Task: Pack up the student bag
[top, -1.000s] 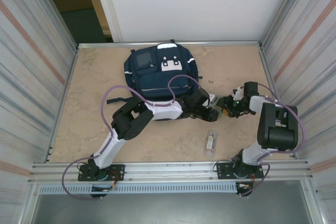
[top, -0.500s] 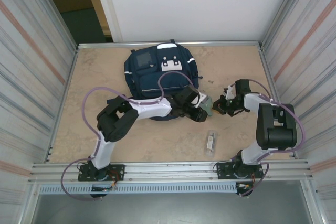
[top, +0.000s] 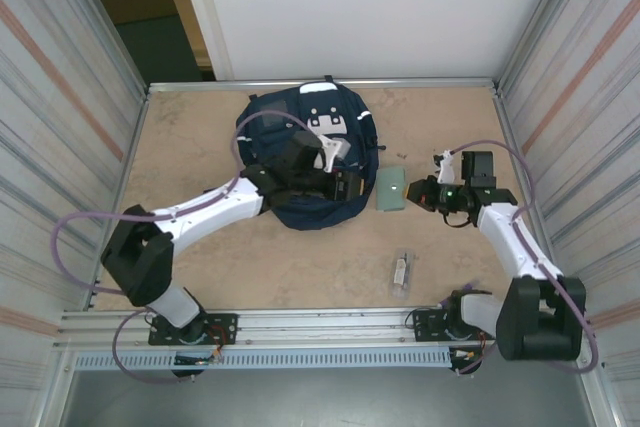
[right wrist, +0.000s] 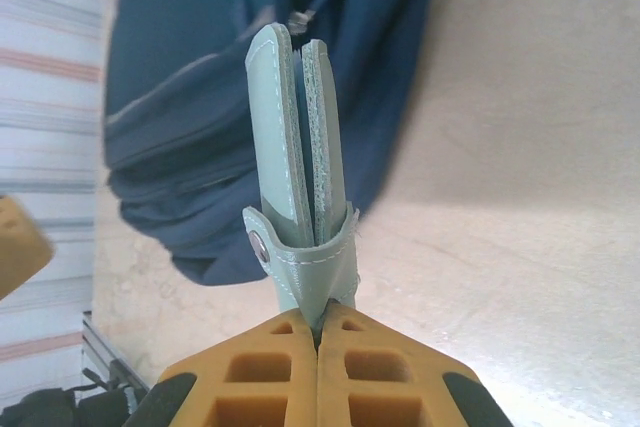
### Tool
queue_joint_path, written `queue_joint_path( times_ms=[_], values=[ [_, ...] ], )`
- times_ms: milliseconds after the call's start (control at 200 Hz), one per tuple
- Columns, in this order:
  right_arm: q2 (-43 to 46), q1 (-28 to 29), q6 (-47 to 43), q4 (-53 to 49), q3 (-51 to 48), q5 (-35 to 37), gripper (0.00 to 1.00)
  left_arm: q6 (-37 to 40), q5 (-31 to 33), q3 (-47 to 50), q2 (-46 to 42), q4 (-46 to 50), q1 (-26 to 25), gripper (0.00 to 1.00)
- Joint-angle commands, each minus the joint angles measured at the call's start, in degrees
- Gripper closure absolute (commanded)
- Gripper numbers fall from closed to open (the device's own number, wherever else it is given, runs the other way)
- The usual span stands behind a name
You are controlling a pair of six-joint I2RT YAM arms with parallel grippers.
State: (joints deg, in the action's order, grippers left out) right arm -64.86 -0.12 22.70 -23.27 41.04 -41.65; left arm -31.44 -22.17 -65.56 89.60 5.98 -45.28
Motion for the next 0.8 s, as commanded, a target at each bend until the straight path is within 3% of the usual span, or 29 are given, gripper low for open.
queue_joint_path(
  times_ms=[0,195,416,521,676,792],
  values=[
    [4.1,1.5,2.7,-1.8,1.9,-5.4,1.0,-4.9,-4.5,2.5,-4.0,-0.7,0.4,0.48],
    [7.7,8.4,9.5,2.7,6.2,-10.4,1.0,-12.6,-10.0,7.3,-9.1,-8.4,3.2,0.42],
    [6.2,16.2,15.5,8.4,10.6,-12.3,1.0,-15.3,-7.7,10.7,-14.2,-8.4,5.8,0.39],
    [3.6,18.6,18.9,12.5,11.0,-14.5,1.0,-19.0,-8.6,13.4,-16.3,-13.8,6.4,0.39],
    [1.2,22.3,20.1,16.0,11.5,-14.3,1.0,-19.6,-11.2,14.6,-19.0,-18.5,6.4,0.57],
    [0.2,22.7,20.6,16.3,12.1,-14.4,1.0,-19.5,-9.8,16.5,-22.5,-19.9,6.4,0.79]
  ],
)
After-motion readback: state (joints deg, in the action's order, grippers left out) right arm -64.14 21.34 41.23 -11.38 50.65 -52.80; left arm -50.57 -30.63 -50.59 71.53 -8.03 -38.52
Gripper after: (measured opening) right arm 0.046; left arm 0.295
